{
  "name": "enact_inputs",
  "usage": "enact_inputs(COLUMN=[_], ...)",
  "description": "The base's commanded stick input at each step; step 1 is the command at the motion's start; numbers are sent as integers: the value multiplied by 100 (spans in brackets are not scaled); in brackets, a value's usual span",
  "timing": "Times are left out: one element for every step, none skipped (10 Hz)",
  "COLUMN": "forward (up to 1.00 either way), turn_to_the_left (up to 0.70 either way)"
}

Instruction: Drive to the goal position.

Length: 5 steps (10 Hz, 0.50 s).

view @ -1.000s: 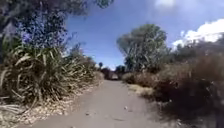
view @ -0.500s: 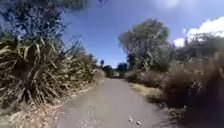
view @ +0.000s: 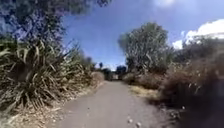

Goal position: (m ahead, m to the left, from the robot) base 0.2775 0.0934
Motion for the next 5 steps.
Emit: enact_inputs(forward=[100,100,100,100,100], turn_to_the_left=[0,0,0,0,0])
